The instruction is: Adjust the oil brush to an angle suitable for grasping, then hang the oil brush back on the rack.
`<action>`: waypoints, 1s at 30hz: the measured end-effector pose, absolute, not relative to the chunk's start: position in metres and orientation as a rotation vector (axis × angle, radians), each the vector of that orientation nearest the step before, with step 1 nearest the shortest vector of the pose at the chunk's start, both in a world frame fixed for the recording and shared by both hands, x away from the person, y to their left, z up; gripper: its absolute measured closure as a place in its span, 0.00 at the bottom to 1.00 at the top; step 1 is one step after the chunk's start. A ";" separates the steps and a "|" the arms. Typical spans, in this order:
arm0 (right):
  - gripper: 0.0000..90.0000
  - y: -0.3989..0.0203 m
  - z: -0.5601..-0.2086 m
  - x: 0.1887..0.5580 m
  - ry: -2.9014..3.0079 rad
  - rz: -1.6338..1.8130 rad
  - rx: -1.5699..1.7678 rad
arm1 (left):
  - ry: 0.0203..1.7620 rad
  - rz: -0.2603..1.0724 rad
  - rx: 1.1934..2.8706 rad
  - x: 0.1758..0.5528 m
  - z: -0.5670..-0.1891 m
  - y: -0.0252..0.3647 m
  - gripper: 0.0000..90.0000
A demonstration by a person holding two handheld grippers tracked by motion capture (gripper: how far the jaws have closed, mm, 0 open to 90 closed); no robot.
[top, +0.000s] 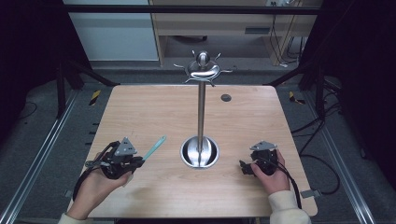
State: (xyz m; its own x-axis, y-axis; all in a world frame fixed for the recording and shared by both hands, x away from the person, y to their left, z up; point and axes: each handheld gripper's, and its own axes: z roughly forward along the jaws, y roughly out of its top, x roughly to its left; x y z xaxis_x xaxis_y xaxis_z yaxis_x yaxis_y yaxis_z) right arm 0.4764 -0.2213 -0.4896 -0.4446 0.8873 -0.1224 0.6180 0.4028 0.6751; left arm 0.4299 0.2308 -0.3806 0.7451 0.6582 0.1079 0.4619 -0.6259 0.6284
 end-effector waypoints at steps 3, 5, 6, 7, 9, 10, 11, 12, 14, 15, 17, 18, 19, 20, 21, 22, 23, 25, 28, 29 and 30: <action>0.09 -0.222 -0.490 0.476 2.195 0.769 1.285 | 0.839 0.450 2.349 0.430 -0.379 0.230 0.91; 0.09 -0.222 -0.490 0.476 2.196 0.766 1.282 | 0.836 0.454 2.341 0.429 -0.377 0.230 0.91; 0.09 -0.222 -0.490 0.477 2.197 0.767 1.281 | 0.838 0.465 2.340 0.429 -0.375 0.230 0.91; 0.09 -0.222 -0.490 0.477 2.197 0.767 1.280 | 0.838 0.466 2.334 0.429 -0.374 0.230 0.91; 0.09 -0.222 -0.489 0.476 2.195 0.767 1.285 | 0.838 0.477 2.311 0.428 -0.369 0.232 0.91; 0.09 -0.222 -0.489 0.476 2.195 0.767 1.287 | 0.837 0.479 2.300 0.428 -0.366 0.232 0.91; 0.09 -0.222 -0.489 0.476 2.195 0.768 1.286 | 0.829 0.479 2.297 0.428 -0.364 0.233 0.91; 0.09 -0.222 -0.489 0.476 2.195 0.768 1.286 | 0.833 0.490 2.271 0.427 -0.361 0.233 0.91; 0.09 -0.221 -0.489 0.476 2.195 0.774 1.285 | 0.824 0.502 2.253 0.426 -0.355 0.233 0.91; 0.09 -0.221 -0.489 0.476 2.196 0.769 1.285 | 0.820 0.510 2.247 0.426 -0.352 0.233 0.91; 0.09 -0.222 -0.489 0.476 2.193 0.776 1.285 | 0.813 0.517 2.225 0.425 -0.347 0.232 0.91; 0.09 -0.222 -0.489 0.476 2.193 0.776 1.285 | 0.806 0.525 2.224 0.425 -0.345 0.232 0.91; 0.09 -0.222 -0.488 0.476 2.194 0.774 1.281 | 0.804 0.526 2.217 0.425 -0.343 0.232 0.91; 0.09 -0.222 -0.488 0.476 2.194 0.774 1.281 | 0.803 0.531 2.202 0.425 -0.341 0.231 0.91; 0.09 -0.222 -0.488 0.476 2.193 0.775 1.284 | 0.796 0.541 2.196 0.425 -0.339 0.231 0.91; 0.09 -0.221 -0.488 0.476 2.192 0.777 1.286 | 0.797 0.544 2.187 0.424 -0.338 0.230 0.91; 0.09 -0.221 -0.488 0.476 2.192 0.777 1.285 | 0.793 0.548 2.173 0.424 -0.335 0.230 0.91; 0.09 -0.222 -0.488 0.476 2.191 0.777 1.284 | 0.786 0.555 2.154 0.424 -0.331 0.230 0.91; 0.09 -0.222 -0.488 0.476 2.190 0.776 1.282 | 0.777 0.562 2.106 0.422 -0.324 0.229 0.91; 0.09 -0.222 -0.487 0.475 2.189 0.779 1.282 | 0.774 0.563 2.088 0.421 -0.322 0.228 0.91; 0.09 -0.222 -0.487 0.475 2.189 0.779 1.282 | 0.769 0.567 2.073 0.420 -0.320 0.228 0.91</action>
State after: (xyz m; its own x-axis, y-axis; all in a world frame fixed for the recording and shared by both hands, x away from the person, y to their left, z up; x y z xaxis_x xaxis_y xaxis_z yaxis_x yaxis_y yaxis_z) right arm 0.4754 -0.2219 -0.4875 -0.4436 0.8881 -0.1203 0.6126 0.3985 0.6826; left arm 0.4204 0.2278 -0.3198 0.7101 0.6941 0.1177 0.3178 -0.4653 0.8261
